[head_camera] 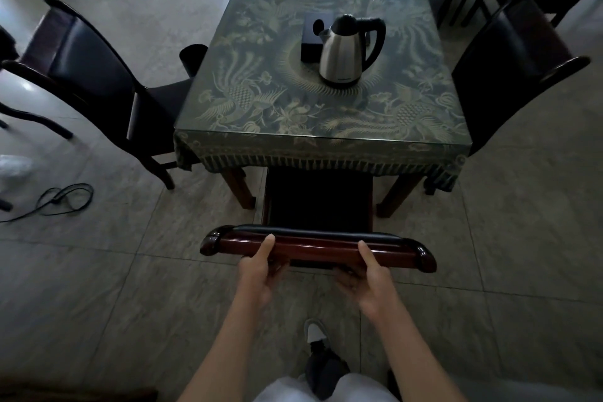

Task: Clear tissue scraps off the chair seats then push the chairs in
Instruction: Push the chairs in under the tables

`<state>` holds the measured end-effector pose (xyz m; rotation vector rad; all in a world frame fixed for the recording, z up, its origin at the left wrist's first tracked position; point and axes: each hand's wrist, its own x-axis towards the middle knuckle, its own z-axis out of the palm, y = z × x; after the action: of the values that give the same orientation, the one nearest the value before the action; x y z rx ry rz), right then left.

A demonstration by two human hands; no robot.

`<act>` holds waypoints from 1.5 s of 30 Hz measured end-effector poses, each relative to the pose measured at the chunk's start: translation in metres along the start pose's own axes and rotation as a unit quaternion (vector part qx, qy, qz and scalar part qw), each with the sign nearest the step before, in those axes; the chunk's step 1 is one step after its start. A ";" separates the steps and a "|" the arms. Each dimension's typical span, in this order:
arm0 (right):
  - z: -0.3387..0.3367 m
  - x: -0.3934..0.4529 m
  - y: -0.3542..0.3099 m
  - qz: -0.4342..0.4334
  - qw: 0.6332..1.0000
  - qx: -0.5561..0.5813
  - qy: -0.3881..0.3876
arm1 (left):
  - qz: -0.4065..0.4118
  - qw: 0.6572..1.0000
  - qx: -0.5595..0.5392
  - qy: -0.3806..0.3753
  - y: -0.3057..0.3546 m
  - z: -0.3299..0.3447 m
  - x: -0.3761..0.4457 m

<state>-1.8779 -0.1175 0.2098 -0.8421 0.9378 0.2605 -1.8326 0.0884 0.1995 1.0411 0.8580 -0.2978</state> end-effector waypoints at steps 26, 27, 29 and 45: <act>0.077 -0.041 -0.086 -0.470 0.643 -0.604 -0.003 | 0.523 0.588 0.611 0.088 0.090 0.029 -0.069; 0.084 -0.039 -0.085 -0.471 0.642 -0.605 -0.009 | 0.518 0.595 0.608 0.092 0.095 0.027 -0.070; 0.100 -0.036 -0.081 -0.472 0.636 -0.610 -0.024 | 0.504 0.610 0.602 0.103 0.103 0.018 -0.069; 0.308 -0.016 0.022 -0.487 0.545 -0.670 -0.134 | 0.464 0.664 0.561 0.173 0.224 -0.131 0.007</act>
<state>-1.7132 0.1252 0.3061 -2.5228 -0.3772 0.0593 -1.7584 0.3130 0.3057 2.6255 0.2640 0.3487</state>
